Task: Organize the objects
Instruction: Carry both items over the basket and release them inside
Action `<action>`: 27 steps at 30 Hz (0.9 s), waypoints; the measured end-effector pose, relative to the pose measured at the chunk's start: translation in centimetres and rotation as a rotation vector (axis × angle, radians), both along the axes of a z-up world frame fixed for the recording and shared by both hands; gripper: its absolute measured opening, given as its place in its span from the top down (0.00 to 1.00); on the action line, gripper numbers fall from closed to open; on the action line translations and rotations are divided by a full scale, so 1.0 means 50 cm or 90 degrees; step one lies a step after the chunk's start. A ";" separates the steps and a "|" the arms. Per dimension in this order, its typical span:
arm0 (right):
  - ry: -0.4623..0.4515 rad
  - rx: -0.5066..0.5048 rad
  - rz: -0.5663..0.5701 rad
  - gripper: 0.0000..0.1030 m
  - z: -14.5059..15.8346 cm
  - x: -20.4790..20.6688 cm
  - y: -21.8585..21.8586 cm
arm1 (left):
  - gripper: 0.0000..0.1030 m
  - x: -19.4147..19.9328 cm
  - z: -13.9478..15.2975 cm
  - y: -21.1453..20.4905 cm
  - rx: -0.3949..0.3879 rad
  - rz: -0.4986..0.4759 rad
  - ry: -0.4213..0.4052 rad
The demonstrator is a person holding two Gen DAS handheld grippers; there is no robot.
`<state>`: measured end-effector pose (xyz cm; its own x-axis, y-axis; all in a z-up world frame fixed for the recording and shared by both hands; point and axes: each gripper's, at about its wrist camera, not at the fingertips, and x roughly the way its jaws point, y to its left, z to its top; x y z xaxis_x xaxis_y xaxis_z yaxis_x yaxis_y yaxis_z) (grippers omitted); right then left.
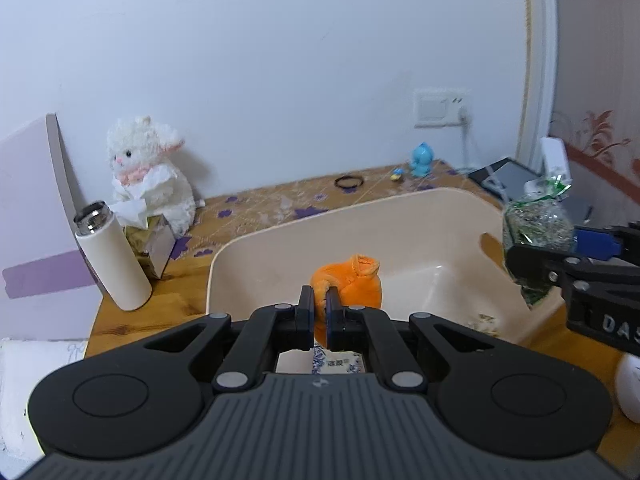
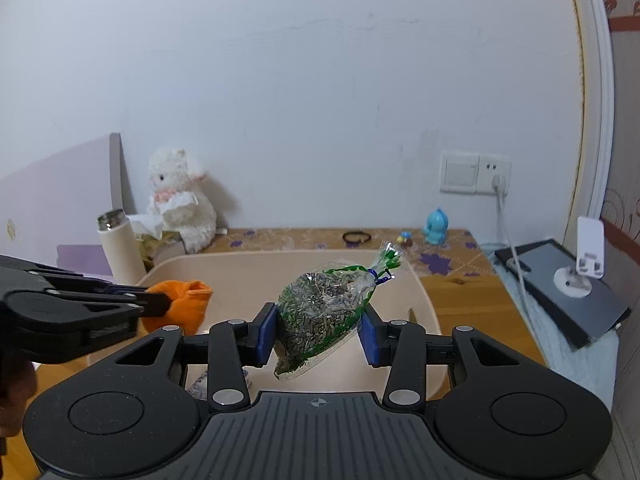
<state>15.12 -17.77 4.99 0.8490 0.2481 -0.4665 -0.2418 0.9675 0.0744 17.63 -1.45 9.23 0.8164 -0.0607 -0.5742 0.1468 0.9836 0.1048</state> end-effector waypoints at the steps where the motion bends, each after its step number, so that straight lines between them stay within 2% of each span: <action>1: 0.014 -0.003 -0.002 0.61 -0.013 0.015 0.007 | 0.94 0.015 -0.010 -0.004 0.005 0.006 0.010; 7: 0.055 -0.024 -0.001 0.61 -0.053 0.045 0.021 | 0.94 0.072 -0.075 -0.018 0.041 0.026 0.063; 9: 0.079 -0.038 0.004 0.61 -0.074 0.055 0.028 | 0.94 0.087 -0.097 -0.015 0.042 0.035 0.086; 14: 0.095 -0.054 0.008 0.60 -0.088 0.060 0.038 | 0.93 0.108 -0.138 -0.007 0.049 0.050 0.129; 15: 0.094 -0.054 0.009 0.51 -0.085 0.058 0.037 | 0.92 0.108 -0.138 -0.005 0.047 0.048 0.127; 17: 0.085 -0.050 0.011 0.50 -0.076 0.050 0.035 | 0.90 0.104 -0.133 -0.001 0.041 0.047 0.123; 18: 0.079 -0.050 0.013 0.48 -0.070 0.044 0.035 | 0.82 0.101 -0.129 0.001 0.035 0.045 0.123; 19: 0.071 -0.052 0.014 0.46 -0.062 0.038 0.035 | 0.64 0.098 -0.125 0.003 0.032 0.046 0.123; 20: 0.071 -0.052 0.014 0.43 -0.062 0.038 0.035 | 0.53 0.095 -0.120 0.003 0.030 0.047 0.120; 21: 0.053 -0.061 0.012 0.40 -0.050 0.020 0.035 | 0.37 0.088 -0.113 0.004 0.027 0.048 0.110; 22: 0.045 -0.065 0.011 0.38 -0.043 0.013 0.034 | 0.31 0.079 -0.105 0.006 0.027 0.049 0.096; 27: 0.024 -0.065 0.008 0.28 -0.025 -0.028 0.019 | 0.31 0.043 -0.070 0.014 0.018 0.054 0.072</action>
<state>13.71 -16.84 3.75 0.8277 0.2077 -0.5213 -0.2527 0.9674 -0.0157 19.79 -0.74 5.73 0.7484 0.0240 -0.6628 0.0755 0.9898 0.1210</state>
